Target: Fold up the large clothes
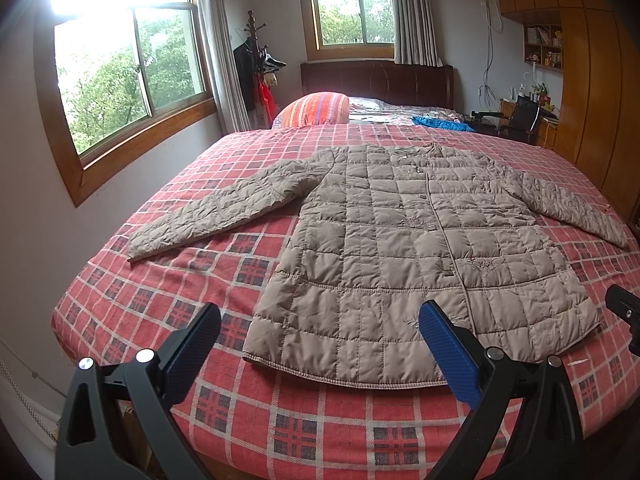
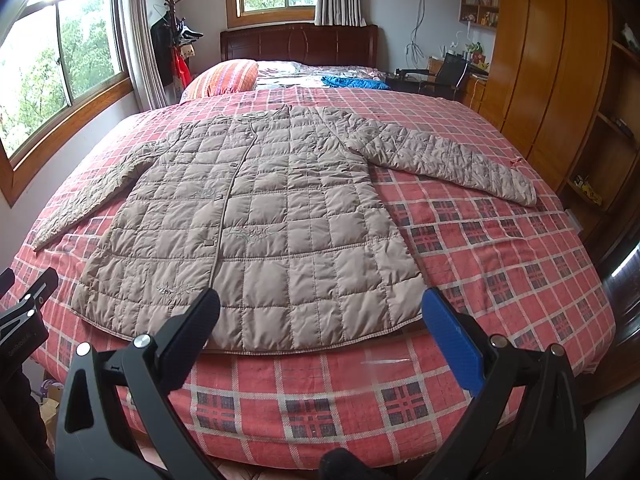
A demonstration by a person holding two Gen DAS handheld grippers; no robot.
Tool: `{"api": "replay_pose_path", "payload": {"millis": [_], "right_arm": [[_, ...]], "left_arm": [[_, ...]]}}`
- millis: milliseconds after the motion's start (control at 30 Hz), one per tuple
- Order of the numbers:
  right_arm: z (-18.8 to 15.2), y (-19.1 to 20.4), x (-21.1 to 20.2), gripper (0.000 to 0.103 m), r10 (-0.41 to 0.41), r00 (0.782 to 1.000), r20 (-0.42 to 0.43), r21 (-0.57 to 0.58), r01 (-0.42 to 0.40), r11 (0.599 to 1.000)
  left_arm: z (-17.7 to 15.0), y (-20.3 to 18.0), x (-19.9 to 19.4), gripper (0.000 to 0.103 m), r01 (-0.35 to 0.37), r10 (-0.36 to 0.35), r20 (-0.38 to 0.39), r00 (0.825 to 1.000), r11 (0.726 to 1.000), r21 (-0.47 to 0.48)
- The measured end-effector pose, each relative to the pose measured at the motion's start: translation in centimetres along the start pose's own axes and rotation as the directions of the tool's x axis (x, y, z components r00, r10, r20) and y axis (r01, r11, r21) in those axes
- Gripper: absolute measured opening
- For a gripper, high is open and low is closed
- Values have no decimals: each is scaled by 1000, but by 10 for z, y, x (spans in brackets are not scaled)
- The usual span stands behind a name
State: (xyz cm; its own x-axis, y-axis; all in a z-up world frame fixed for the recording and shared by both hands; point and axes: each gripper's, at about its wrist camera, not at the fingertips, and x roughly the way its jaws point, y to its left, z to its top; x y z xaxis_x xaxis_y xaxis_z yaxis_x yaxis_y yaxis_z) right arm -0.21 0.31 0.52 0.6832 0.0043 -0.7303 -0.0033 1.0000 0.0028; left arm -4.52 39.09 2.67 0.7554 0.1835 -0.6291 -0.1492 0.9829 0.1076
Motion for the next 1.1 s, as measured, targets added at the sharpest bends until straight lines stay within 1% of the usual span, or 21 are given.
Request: {"api": "replay_pose_path", "payload": {"millis": [1100], "right_arm": [[3, 3, -1, 100, 1, 1000, 4, 0, -1, 1000]], "left_arm": [[-1, 0, 0, 99, 1, -1, -1, 1000, 1000, 0]]}}
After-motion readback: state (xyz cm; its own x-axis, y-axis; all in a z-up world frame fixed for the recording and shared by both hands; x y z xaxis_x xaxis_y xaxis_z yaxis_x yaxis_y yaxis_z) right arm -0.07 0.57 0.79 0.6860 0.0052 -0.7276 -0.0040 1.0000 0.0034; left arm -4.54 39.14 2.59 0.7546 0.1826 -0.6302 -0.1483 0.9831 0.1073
